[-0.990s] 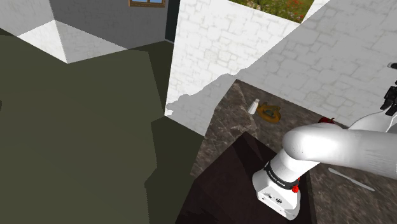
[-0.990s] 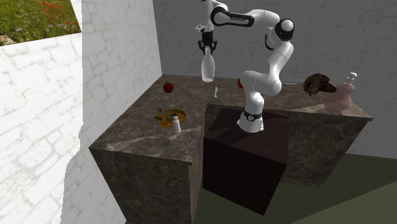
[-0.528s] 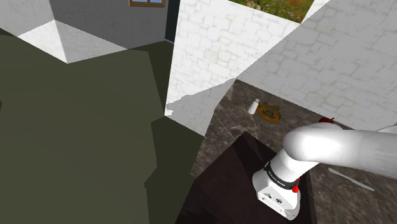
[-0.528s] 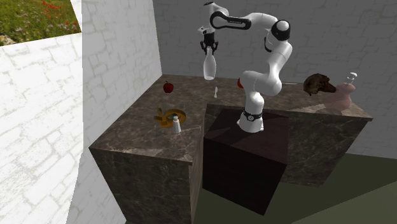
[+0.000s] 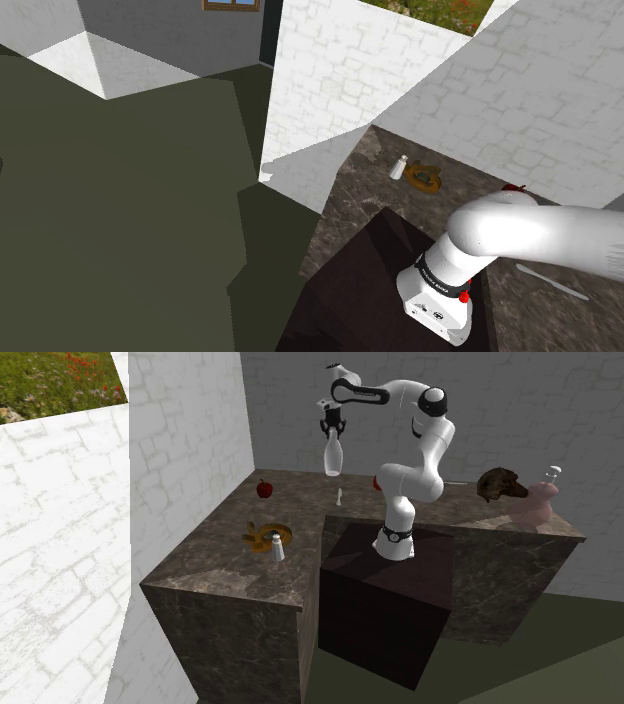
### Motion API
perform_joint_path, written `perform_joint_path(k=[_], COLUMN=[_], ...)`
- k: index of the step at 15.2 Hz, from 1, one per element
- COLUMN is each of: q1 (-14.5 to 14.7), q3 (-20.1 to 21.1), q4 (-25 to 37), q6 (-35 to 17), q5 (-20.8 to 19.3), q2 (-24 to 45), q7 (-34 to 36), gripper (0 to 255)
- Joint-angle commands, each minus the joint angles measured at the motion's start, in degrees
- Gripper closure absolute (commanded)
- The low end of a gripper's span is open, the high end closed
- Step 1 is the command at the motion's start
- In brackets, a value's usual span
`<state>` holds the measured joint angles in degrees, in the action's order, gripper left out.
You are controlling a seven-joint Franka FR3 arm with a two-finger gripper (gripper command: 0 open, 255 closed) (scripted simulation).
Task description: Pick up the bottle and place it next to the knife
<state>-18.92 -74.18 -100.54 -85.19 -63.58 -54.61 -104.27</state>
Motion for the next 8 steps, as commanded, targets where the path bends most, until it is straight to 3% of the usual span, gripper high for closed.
perform_joint_path(k=[1,8], q1=[1.7,11.2], q3=[-2.4,-12.5], q4=[3.0,18.8], q6=[-0.4,-1.6], q5=[-1.1,-5.8], q2=[-0.3,-3.3], q7=[-2.2,-11.8], gripper=[255,255])
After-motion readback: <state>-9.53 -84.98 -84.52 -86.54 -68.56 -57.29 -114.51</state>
